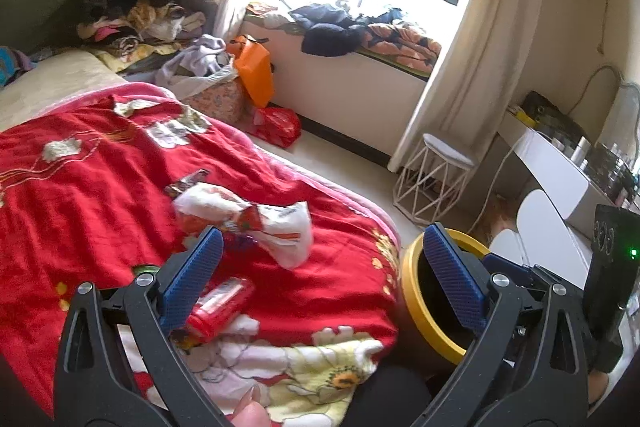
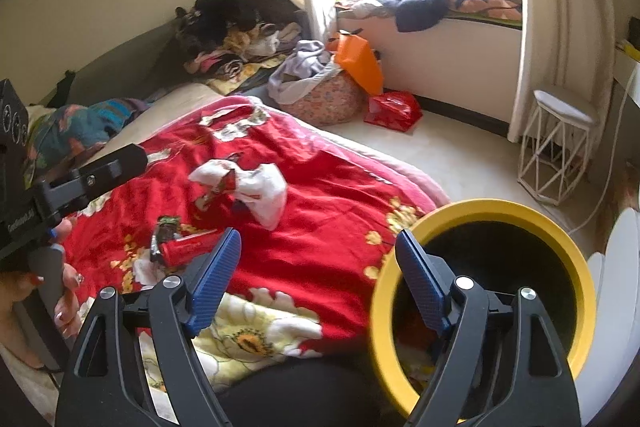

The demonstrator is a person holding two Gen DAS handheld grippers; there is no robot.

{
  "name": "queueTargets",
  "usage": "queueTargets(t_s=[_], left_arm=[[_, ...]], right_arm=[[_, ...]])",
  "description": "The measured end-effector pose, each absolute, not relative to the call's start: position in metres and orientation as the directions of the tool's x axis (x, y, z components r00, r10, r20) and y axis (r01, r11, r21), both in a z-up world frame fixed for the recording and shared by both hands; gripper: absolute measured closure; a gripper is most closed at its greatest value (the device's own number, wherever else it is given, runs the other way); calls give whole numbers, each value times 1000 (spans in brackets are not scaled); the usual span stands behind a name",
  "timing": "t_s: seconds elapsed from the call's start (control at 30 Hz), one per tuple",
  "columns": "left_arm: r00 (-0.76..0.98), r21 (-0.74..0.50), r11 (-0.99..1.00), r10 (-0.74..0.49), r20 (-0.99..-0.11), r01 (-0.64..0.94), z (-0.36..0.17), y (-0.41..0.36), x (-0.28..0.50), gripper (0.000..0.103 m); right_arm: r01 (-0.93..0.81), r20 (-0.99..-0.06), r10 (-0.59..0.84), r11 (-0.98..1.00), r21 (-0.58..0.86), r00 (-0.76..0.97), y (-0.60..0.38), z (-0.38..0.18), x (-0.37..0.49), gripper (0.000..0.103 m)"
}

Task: Collect trash
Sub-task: 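Move both open tools back over the remaining trash on the bedspread, then grasp the green snack packet with the left gripper while the right gripper grasps the white plastic bag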

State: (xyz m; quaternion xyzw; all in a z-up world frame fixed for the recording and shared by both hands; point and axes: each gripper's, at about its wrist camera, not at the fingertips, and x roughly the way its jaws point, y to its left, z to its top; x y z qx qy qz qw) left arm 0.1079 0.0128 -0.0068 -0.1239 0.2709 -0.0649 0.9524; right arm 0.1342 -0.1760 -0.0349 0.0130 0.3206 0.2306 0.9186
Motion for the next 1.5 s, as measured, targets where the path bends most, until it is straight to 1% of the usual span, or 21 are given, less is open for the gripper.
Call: queueTargets(t_s=[0.37, 1.0, 1.23, 1.5], left_arm=[[857, -283, 959, -137, -496, -11, -8, 51, 100, 10], [845, -307, 942, -51, -532, -137, -30, 112, 88, 11], [812, -328, 926, -42, -582, -187, -51, 130, 92, 10], [782, -361, 910, -69, -620, -206, -72, 142, 95, 11]], right_arm=[[-458, -597, 449, 877, 149, 665, -147, -38, 142, 25], [-515, -625, 477, 846, 137, 618, -100, -49, 165, 24], [-527, -635, 479, 840, 129, 607, -87, -52, 182, 24], [-514, -659, 455, 849, 120, 598, -77, -64, 209, 24]])
